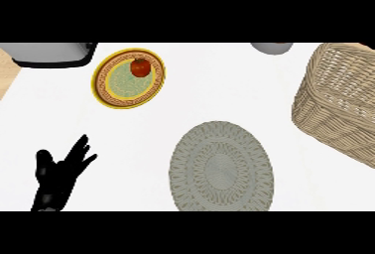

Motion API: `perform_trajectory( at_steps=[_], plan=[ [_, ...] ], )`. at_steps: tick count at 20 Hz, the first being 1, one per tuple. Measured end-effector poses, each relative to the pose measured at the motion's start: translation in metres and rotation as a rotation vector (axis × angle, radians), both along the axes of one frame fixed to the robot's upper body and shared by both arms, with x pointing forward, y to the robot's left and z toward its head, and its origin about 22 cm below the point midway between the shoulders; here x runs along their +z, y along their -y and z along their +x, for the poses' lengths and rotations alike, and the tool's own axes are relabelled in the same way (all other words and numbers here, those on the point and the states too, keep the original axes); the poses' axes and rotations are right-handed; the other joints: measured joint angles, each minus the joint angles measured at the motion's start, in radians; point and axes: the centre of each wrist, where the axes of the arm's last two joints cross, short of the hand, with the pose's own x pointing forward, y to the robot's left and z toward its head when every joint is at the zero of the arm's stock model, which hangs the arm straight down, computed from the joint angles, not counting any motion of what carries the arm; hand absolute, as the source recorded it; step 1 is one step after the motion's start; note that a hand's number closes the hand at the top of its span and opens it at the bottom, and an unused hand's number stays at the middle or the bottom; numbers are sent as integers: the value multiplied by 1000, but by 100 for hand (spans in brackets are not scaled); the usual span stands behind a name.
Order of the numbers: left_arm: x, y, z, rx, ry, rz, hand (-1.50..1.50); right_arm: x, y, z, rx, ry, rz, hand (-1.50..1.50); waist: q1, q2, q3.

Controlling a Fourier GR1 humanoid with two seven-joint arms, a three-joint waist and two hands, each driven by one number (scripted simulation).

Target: Pick the can from the placemat and place it in the basket

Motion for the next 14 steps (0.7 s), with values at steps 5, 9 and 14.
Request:
perform_trajectory(
  at_steps=[5, 9, 14],
  plan=[
    [1, 4, -1, -10, 6, -7, 0, -10, 36, 9, -18, -30, 38, 150, 4, 1, 0],
    [0, 4, 0, -6, 3, -2, 0, -35, 59, 15, -20, 0, 117, 150, 6, 2, 0],
    [-2, 3, 1, -6, 3, 4, 0, -65, 86, 17, -22, 52, 201, 150, 6, 1, 2]
  ],
)
